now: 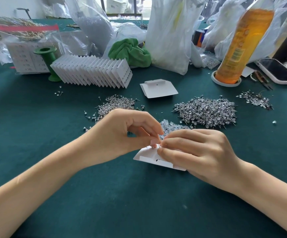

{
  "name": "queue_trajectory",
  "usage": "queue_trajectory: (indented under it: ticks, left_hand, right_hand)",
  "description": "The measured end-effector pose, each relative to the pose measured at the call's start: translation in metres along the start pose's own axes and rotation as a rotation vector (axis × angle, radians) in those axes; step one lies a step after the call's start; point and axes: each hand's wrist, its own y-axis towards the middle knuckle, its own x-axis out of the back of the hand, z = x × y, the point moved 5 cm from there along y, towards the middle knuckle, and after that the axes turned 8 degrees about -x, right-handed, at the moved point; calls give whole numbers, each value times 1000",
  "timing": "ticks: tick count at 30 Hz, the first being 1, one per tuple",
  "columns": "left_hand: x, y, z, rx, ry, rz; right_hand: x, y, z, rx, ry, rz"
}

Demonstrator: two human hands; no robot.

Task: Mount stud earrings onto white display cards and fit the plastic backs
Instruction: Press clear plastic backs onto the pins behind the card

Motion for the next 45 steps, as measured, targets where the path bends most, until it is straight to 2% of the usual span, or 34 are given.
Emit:
queue_trajectory:
  ticks: [10,16,29,45]
  left_hand:
    - [-3,0,-1,-15,4,32]
    - [-3,-1,-3,-24,-29,-11]
    - [-2,-2,-1,38,-48,-84]
    - [-4,-4,0,36,-76,-86]
  right_hand:
    - [0,-1,2,36,-82,-35]
    - [1,-1,3,88,-149,-52]
    - [2,1,4,76,-136,-37]
    - [-1,0,6,64,-144,-60]
